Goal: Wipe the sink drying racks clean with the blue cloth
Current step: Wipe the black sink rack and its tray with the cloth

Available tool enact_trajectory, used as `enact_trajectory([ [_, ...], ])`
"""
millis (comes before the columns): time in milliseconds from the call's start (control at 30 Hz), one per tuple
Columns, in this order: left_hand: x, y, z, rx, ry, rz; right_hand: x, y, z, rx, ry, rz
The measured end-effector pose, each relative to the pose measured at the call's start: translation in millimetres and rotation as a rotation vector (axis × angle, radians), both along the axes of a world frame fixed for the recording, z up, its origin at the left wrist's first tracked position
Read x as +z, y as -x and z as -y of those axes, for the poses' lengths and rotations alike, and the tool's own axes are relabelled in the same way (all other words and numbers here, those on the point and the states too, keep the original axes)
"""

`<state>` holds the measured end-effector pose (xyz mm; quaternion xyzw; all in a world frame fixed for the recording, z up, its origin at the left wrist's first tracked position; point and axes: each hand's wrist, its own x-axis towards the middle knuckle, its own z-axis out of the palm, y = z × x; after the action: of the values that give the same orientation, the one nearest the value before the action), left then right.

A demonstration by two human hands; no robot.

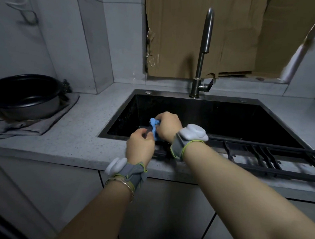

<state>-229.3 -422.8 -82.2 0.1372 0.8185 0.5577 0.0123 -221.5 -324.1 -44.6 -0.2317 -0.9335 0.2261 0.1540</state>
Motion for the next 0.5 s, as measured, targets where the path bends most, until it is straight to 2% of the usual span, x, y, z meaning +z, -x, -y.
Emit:
enact_trajectory([
  [233, 2, -2, -5, 0.060, 0.111, -0.014, 8, -49, -51, 0.002, -0.173, 0.161],
  [500, 12, -1, -1, 0.005, 0.212, -0.003, 12, -113, -99, -0.288, -0.216, 0.209],
])
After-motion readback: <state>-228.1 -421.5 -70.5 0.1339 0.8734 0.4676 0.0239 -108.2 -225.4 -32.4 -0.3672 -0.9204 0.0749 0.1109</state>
